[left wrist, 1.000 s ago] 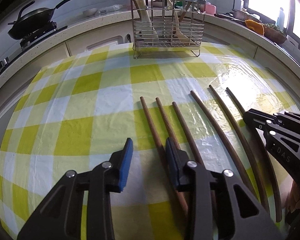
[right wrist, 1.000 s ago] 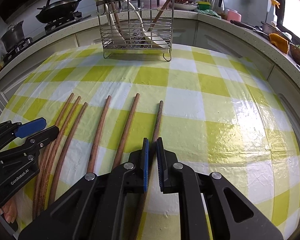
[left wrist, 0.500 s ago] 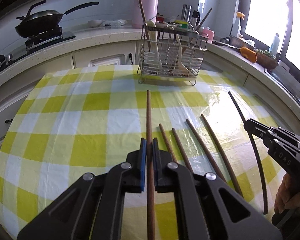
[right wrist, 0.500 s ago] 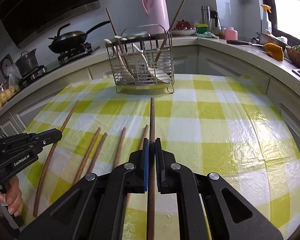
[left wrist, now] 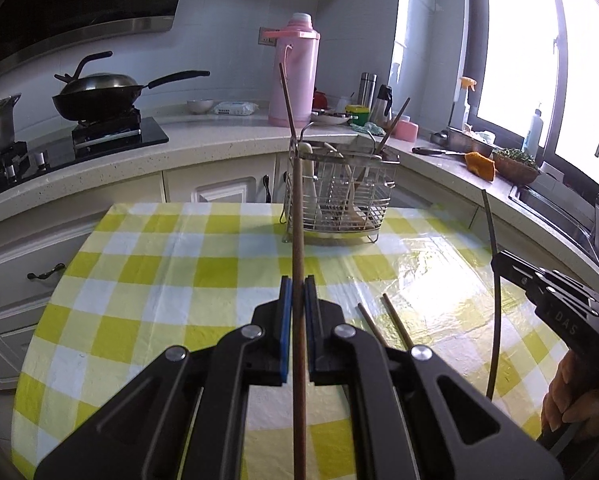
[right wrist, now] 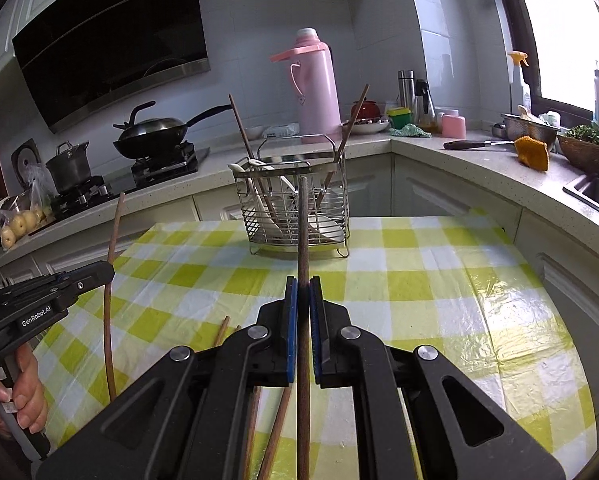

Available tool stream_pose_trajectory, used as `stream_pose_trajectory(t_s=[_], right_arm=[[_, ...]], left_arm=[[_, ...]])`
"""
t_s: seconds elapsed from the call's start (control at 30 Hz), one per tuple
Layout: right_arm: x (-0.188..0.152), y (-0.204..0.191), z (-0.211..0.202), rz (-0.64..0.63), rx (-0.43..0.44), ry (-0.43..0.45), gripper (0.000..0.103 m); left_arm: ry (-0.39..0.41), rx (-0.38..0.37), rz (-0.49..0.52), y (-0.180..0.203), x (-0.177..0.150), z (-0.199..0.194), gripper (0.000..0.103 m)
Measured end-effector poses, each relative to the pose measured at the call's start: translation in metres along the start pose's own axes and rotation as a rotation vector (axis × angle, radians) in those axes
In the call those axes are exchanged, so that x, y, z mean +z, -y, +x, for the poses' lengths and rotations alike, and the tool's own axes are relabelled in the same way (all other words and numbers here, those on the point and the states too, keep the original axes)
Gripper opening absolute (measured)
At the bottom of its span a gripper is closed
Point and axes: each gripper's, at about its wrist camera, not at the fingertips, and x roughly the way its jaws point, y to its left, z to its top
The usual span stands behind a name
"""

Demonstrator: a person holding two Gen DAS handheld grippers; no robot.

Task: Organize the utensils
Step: 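Lift both chopsticks upright and carry them over the wire rack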

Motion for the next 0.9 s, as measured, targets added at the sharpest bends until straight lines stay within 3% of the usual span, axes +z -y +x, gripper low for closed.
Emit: stream_pose_trajectory(t_s=[0.4,0.9], right_arm=[[0.008,-0.015,-0.039,-0.041,0.004,0.080,0.008],[0.019,-0.015,-0.057,-0.065,-0.010,0.144,0.007]], left_arm=[[0.075,0.009,0.022,0.006,0.002,-0.032,0.006],[0.143,0.010,0.036,0.005,0.006,-0.053,0.006]])
